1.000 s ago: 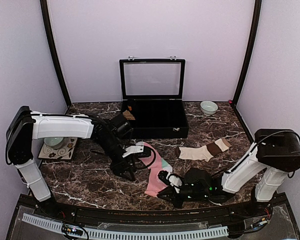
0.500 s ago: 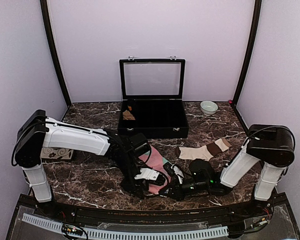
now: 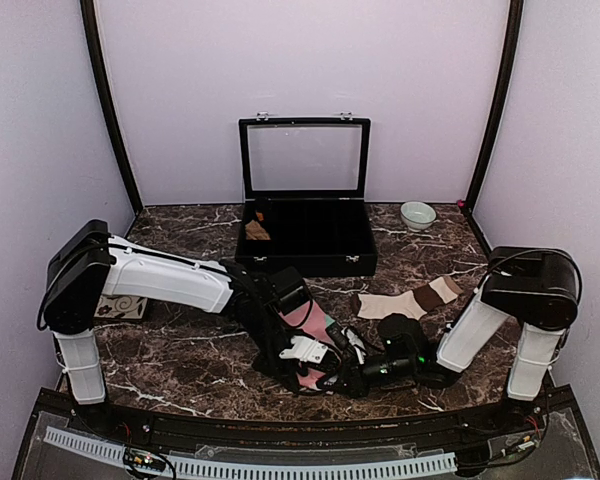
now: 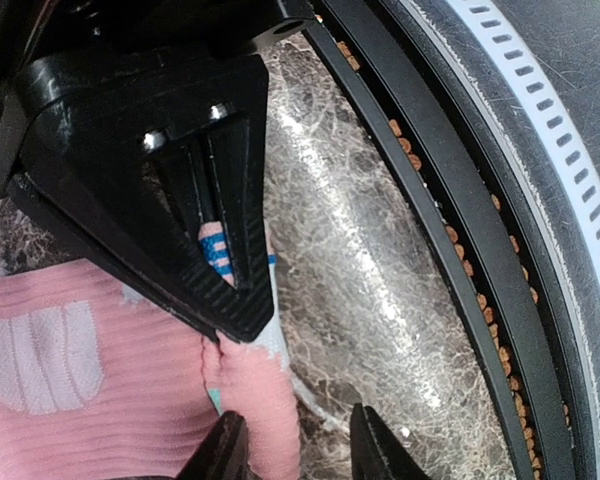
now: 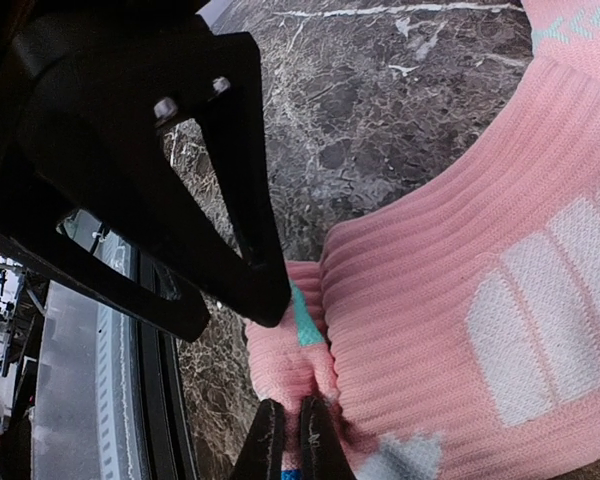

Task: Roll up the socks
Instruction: Roll the sock at the center of the board.

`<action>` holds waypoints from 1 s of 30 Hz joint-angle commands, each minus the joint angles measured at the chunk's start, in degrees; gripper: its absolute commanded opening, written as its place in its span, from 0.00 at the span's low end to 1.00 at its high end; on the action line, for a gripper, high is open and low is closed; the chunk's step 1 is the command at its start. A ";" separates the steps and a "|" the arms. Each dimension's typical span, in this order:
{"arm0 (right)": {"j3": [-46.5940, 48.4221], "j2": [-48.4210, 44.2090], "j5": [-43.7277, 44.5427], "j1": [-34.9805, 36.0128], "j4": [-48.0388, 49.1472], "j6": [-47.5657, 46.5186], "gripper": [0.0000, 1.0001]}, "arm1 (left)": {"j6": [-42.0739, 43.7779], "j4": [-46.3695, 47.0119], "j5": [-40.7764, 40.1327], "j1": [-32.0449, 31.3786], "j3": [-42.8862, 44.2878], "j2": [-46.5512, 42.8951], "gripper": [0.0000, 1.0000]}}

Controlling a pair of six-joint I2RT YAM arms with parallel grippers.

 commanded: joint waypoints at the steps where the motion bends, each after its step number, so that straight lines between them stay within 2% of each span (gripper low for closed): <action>1: -2.70 5.24 4.81 -1.01 -19.57 0.12 0.00 | 2.21 0.53 -0.95 -0.46 0.23 0.49 0.36; 11: -2.62 4.05 4.81 -1.32 -20.84 -0.44 0.00 | 3.88 2.52 -4.16 -0.55 -0.79 3.06 0.32; 17: -2.28 3.31 5.30 -1.32 -21.48 -0.94 0.04 | 3.82 2.18 -5.41 -0.50 -2.05 4.49 0.31; 19: -2.16 3.70 5.03 -1.32 -21.31 -1.05 0.04 | 3.72 2.19 -6.07 -0.46 -2.29 4.77 0.27; 23: -2.95 2.60 6.06 -1.36 -20.00 -0.90 0.07 | 3.18 0.12 -5.28 -0.31 -1.45 5.92 0.08; 25: -4.44 0.56 7.25 -1.32 -17.83 -0.64 0.11 | 2.74 -2.13 -3.94 -0.16 -0.45 6.69 0.00; 29: -7.34 -5.81 10.71 -1.07 -15.17 -1.82 0.32 | 2.23 -6.54 -1.93 0.34 1.23 8.58 0.00; 30: -8.06 -8.26 11.81 -0.87 -14.78 -2.30 0.33 | 2.12 -7.52 -1.12 0.52 1.67 8.91 0.00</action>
